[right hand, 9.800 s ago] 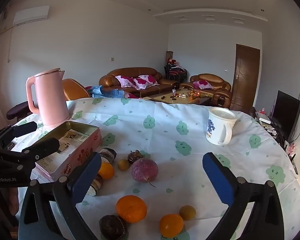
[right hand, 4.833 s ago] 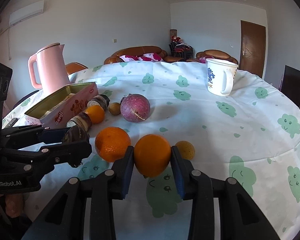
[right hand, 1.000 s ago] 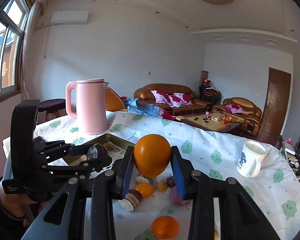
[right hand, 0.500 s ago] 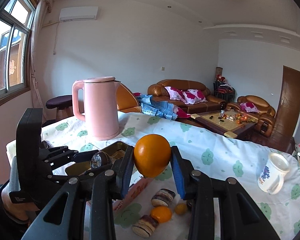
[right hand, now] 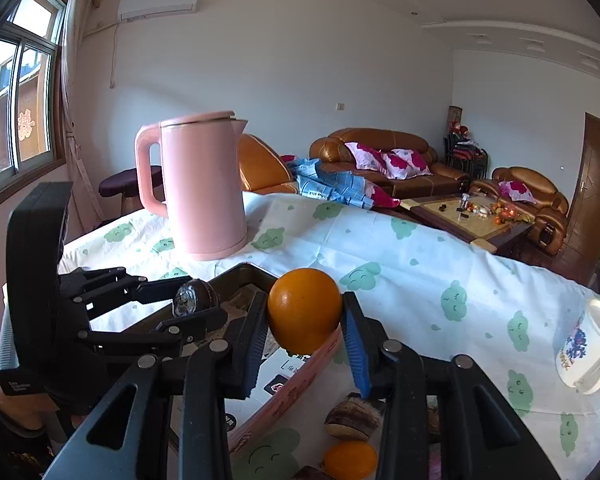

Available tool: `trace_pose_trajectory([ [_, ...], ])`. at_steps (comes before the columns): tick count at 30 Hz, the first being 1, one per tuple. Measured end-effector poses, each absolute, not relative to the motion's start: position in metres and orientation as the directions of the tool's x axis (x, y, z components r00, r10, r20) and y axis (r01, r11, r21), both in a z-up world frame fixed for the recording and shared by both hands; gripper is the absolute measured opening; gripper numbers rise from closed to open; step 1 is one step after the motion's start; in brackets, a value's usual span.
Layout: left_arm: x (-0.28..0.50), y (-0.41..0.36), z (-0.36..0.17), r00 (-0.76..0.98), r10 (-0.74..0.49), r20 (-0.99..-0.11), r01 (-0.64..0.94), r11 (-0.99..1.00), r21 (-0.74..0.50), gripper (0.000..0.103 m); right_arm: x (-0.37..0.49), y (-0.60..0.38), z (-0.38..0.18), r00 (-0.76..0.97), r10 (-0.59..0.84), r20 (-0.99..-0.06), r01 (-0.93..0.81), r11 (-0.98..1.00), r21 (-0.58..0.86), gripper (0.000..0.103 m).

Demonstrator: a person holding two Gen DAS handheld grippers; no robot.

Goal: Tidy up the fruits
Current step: 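Carry the dark fruit and the orange in both grippers over the open tin box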

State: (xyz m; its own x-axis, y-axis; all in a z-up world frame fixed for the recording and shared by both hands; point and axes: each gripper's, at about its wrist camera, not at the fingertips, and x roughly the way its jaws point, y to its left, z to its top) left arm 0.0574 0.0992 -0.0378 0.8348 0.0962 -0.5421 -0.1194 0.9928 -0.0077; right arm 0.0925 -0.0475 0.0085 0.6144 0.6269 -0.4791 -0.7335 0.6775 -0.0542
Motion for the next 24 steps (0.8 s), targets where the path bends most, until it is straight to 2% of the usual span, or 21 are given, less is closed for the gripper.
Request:
trace_pose_trajectory([
  [7, 0.07, 0.111, -0.046, 0.803, 0.102, -0.587, -0.127, 0.992, -0.001, 0.045, 0.107, -0.028, -0.011, 0.585, 0.618, -0.525, -0.741, 0.67, -0.036, 0.038],
  [24, 0.084, 0.126, -0.051, 0.77, 0.126, -0.625, -0.138, 0.99, 0.029, 0.045, 0.116, 0.002, -0.038, 0.535, 0.599, -0.595, -0.761, 0.649, -0.031, 0.038],
])
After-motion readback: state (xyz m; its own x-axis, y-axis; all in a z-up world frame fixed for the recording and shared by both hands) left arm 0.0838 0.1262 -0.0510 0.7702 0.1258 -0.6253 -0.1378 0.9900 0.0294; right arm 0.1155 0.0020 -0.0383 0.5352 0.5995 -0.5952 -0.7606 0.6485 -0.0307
